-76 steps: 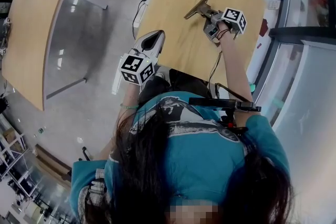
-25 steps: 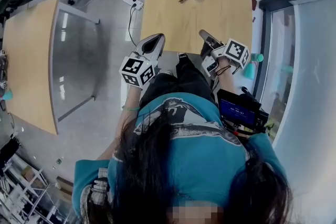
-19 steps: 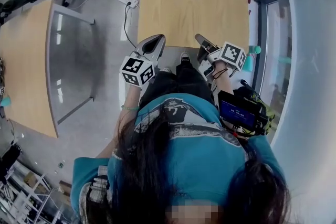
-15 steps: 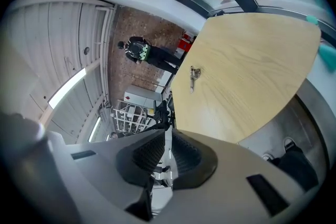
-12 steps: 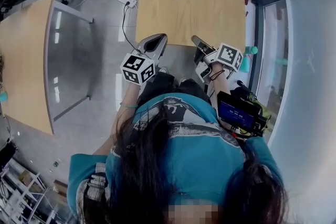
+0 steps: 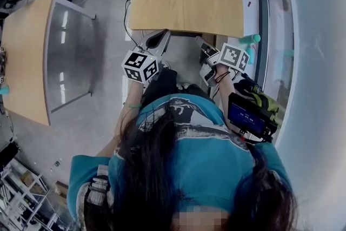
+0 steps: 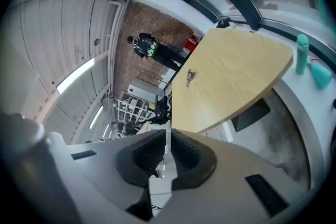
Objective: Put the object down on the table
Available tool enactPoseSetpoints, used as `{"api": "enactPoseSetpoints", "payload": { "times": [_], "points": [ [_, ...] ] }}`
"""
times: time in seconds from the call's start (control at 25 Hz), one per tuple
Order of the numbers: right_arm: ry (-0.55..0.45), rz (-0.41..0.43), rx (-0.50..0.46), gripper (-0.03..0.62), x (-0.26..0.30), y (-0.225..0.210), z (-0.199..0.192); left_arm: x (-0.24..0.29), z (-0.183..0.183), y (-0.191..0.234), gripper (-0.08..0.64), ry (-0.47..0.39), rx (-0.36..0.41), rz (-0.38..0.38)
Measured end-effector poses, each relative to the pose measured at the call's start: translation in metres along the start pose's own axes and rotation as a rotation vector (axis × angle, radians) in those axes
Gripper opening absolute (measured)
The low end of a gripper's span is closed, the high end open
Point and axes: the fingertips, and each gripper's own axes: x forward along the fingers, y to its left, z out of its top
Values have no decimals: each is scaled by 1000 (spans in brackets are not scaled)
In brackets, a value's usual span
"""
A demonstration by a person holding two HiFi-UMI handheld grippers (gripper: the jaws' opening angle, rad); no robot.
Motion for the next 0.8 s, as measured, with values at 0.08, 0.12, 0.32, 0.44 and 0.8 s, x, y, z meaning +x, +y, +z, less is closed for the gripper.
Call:
{"api": "enactPoseSetpoints", "payload": {
  "times": [0.08, 0.12, 0.32, 0.44, 0.8],
  "points": [
    [17, 6, -2, 38, -31, -13, -17, -9, -17, -32, 4, 0, 1, 19],
    [26, 14, 2, 37, -40, -18, -23, -13, -25, -42, 4, 0, 1, 29],
    [61, 28, -26, 37, -59, -27, -44, -29, -51, -64, 5, -6, -13, 71],
    [84, 47, -28, 37, -94, -35, -75, -52, -74, -104, 5, -3, -12, 91],
    [154, 74, -4, 34, -137, -44, -147, -113, -118, -156, 5, 27, -20, 147]
  ]
}}
